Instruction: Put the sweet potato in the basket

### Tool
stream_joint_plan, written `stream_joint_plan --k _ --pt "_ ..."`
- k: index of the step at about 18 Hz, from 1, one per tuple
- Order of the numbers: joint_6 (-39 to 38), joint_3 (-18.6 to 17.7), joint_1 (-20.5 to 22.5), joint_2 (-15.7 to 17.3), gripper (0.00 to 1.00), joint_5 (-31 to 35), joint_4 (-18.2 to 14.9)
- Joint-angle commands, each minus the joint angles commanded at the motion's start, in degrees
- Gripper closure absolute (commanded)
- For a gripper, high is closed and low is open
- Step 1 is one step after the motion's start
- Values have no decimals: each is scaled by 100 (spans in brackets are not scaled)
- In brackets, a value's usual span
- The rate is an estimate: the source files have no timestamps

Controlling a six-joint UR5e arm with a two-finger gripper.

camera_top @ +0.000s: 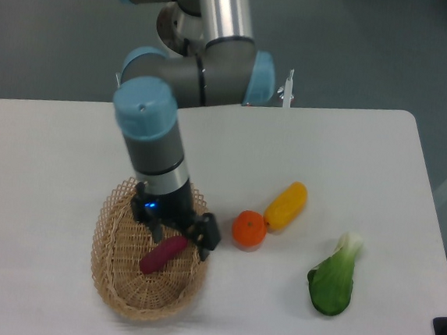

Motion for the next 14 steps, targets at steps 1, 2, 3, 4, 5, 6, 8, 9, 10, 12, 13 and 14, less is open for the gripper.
stream_joint_plan --k 1,2,3,4,5,6,8,9,10,12,13,14 --pt "131 45 132 9 0 18 -62" --pt "376 45 255 52 0 26 -149" --pt "683 36 369 114 0 27 -228" --pt "999 36 483 166 0 0 -325" --pt "1290 36 615 237 0 0 -430" --pt "1562 36 695 290 0 0 -553" --pt "2212 28 1019 325 0 -26 -851" --pt "2555 27 1125 404 0 -26 -1027" --pt "2863 27 1248 448 0 -35 -1194" --pt "3330 10 1529 527 0 -96 -1424" --pt "3488 -8 1618 562 0 -166 -1485" --pt "3560 -25 1705 571 0 -236 -1495"
